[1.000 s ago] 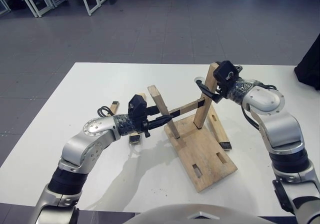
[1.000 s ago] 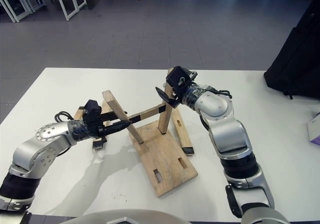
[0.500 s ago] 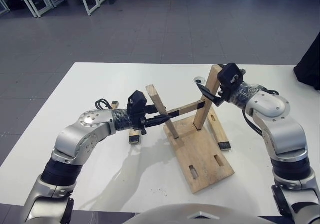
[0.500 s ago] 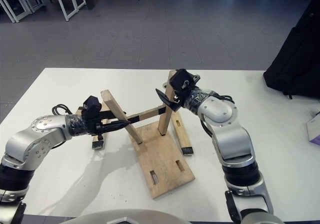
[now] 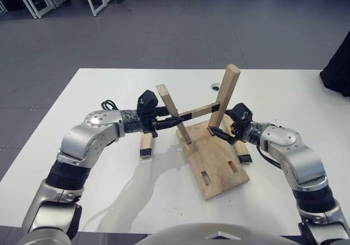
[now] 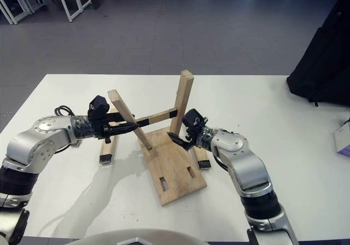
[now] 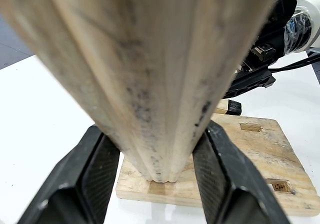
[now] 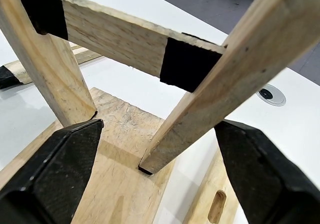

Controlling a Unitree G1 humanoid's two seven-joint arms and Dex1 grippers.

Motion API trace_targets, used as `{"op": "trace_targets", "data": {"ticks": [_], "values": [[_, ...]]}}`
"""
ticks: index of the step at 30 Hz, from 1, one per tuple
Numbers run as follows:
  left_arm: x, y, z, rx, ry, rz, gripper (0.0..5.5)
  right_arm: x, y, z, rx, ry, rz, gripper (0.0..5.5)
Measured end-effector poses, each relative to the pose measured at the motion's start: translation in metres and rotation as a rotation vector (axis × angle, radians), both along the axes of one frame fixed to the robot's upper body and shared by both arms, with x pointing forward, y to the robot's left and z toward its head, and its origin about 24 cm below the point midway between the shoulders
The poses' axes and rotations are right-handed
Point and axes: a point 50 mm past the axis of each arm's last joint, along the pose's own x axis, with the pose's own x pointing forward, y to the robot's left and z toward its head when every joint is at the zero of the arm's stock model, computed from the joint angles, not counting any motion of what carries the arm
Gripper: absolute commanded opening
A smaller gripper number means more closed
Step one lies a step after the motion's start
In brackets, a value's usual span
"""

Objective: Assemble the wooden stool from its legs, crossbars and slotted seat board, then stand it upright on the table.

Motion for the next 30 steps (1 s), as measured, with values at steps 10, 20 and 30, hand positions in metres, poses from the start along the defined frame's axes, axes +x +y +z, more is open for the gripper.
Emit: {"op": "trace_targets", "data": {"ticks": [10,20,30], "values": [[0.015,0.035,-0.030,0.303,0.017,0.159,3.54,-0.027,0.020,-0.033,0.050,0.205,0.266,3.99],[0.015,0.036,-0.022,0.304,-0.032,0.163,3.54,-0.026,0.021,-0.034,0.054,0.195,0.280,3.99],[0.003,0.053,-0.021,0.380,-0.044,0.202,3.54,-0.042,0.043,-0.050,-0.013,0.179,0.328,3.99]]}}
